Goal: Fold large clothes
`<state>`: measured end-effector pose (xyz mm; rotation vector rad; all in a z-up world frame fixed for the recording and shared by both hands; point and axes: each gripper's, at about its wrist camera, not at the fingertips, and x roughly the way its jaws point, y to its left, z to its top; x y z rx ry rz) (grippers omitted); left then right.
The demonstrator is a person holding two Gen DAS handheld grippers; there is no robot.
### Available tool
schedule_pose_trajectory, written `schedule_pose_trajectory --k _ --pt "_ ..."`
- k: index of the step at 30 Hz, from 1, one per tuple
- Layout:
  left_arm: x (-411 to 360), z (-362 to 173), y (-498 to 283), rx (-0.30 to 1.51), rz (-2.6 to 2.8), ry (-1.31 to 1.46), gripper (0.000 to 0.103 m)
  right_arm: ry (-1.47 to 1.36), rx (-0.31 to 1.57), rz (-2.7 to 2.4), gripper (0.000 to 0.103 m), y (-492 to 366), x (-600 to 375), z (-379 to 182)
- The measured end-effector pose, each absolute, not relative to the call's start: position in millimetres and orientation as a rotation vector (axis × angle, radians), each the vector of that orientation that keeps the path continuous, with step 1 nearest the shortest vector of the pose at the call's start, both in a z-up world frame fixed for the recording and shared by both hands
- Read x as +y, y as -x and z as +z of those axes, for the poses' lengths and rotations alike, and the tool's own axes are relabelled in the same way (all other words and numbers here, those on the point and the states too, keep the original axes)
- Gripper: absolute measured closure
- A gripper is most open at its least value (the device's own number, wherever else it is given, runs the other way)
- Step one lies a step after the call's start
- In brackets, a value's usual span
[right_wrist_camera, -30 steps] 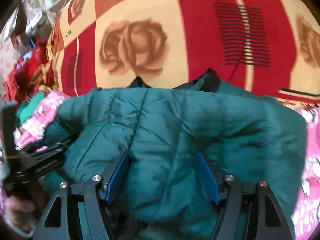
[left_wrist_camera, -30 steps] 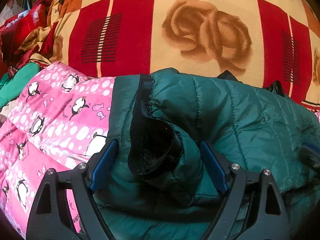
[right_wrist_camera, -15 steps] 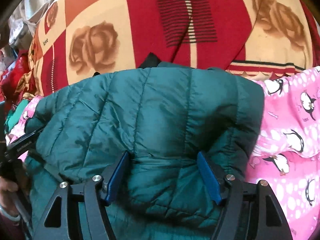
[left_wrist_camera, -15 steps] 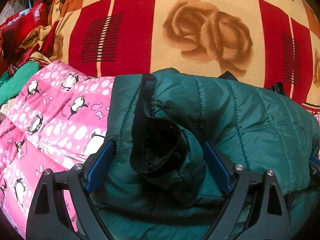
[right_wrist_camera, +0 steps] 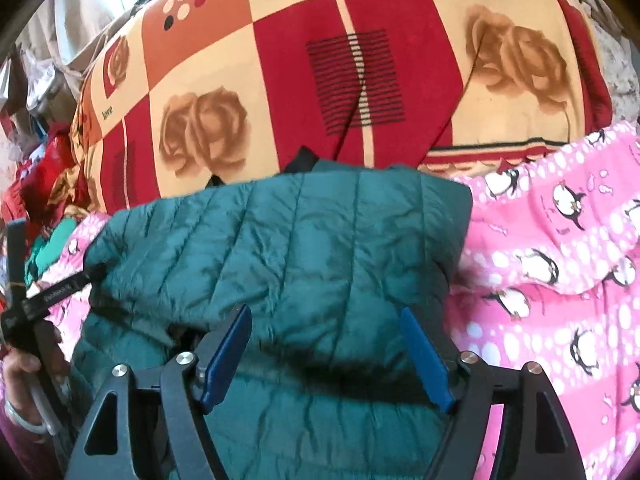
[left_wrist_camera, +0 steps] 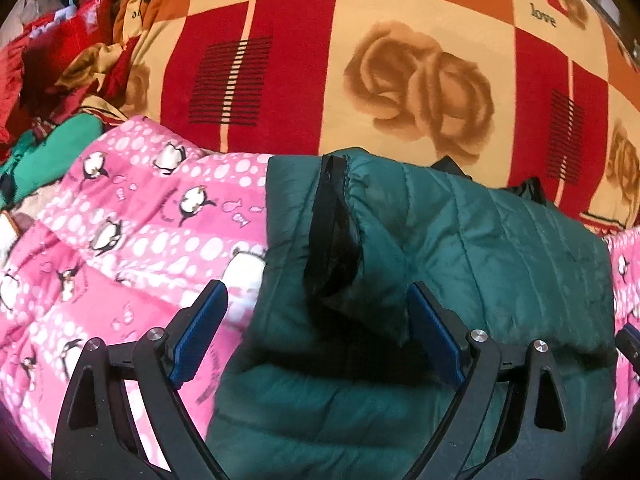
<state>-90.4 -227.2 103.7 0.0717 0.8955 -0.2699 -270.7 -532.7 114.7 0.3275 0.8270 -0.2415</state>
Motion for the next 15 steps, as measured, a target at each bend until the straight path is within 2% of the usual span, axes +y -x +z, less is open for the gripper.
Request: schedule_pose_trajectory --k 15 --pt "-192 114 176 0.901 -0.304 -0.163 0.012 -0.336 0.897 -0.216 0.028 335 -497 104"
